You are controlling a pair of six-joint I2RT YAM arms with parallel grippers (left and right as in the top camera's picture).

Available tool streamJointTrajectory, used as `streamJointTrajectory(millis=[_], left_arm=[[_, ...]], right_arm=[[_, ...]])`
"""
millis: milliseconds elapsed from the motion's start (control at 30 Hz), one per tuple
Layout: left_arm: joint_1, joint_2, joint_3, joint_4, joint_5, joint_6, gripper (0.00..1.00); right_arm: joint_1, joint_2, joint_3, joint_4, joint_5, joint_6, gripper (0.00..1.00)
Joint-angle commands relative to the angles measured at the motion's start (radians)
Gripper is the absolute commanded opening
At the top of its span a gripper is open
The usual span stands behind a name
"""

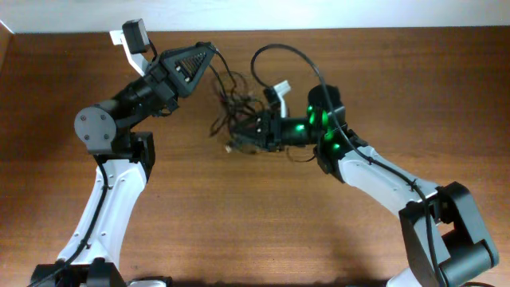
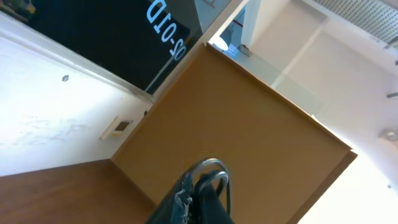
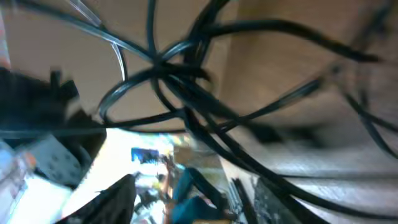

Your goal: Untangle cables

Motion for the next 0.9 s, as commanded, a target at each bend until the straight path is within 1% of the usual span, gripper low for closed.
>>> streamJointTrajectory(millis=[0,67,100,200,300,333,367,433,500,567,633,667,700,733,767,833,867], left_arm=[[0.002,-0.003,0.009,0.013,0.086,0.187,0.0],[0.002,-0.003,0.009,0.053,0.139,0.238,0.0],[0.001,-0.003,0.009,0.082,0.154,0.239,0.0],[0.002,-0.003,0.009,0.175,0.19,0.237,0.02],[0.001,-0.003,0.009,0.179,0.191,0.237,0.03],[0.002,-0.003,0.009,0.179,0.19,0.237,0.03],[0.002,-0.003,0.009,0.179,0.19,0.237,0.03],[0.002,-0.003,0.009,0.179,0.208,0.237,0.03],[0.002,-0.003,0.009,0.169,0.216,0.237,0.01],[0.002,-0.003,0.009,0.14,0.203,0.237,0.0],[0.002,-0.003,0.009,0.053,0.167,0.237,0.0],[0.002,-0.003,0.009,-0.007,0.132,0.236,0.0],[0.001,-0.003,0.009,-0.05,0.103,0.234,0.0],[0.002,-0.003,0.009,-0.095,0.068,0.208,0.0],[0.001,-0.003,0.009,-0.135,0.026,0.142,0.0],[0.001,-0.003,0.009,-0.131,0.02,0.091,0.0],[-0.001,-0.003,0.009,-0.112,0.025,0.089,0.0]], right_arm=[[-0.093,-0.005,0.006,0.001,0.029,0.097,0.8],[-0.127,-0.005,0.006,0.002,0.058,0.128,0.79],[-0.13,-0.005,0.006,0.001,0.078,0.128,0.78],[-0.108,-0.005,0.006,0.001,0.142,0.15,0.7],[-0.05,-0.003,0.006,-0.005,0.153,0.15,0.68],[-0.023,-0.003,0.006,-0.04,0.145,0.149,0.63],[-0.008,-0.003,0.006,-0.07,0.138,0.144,0.63],[-0.006,-0.003,0.006,-0.216,0.18,0.028,0.84],[-0.039,-0.005,0.006,-0.309,0.229,-0.072,0.98],[-0.068,-0.029,0.006,-0.39,0.29,-0.127,0.98],[-0.086,-0.093,0.006,-0.483,0.356,-0.179,0.98],[-0.085,-0.144,0.006,-0.513,0.369,-0.218,0.98],[-0.083,-0.173,0.006,-0.519,0.369,-0.227,0.98],[-0.083,-0.202,0.006,-0.519,0.365,-0.245,0.98],[-0.079,-0.233,0.006,-0.519,0.367,-0.263,0.98],[-0.07,-0.24,0.006,-0.519,0.366,-0.257,0.98],[-0.059,-0.229,0.006,-0.531,0.365,-0.2,0.99]])
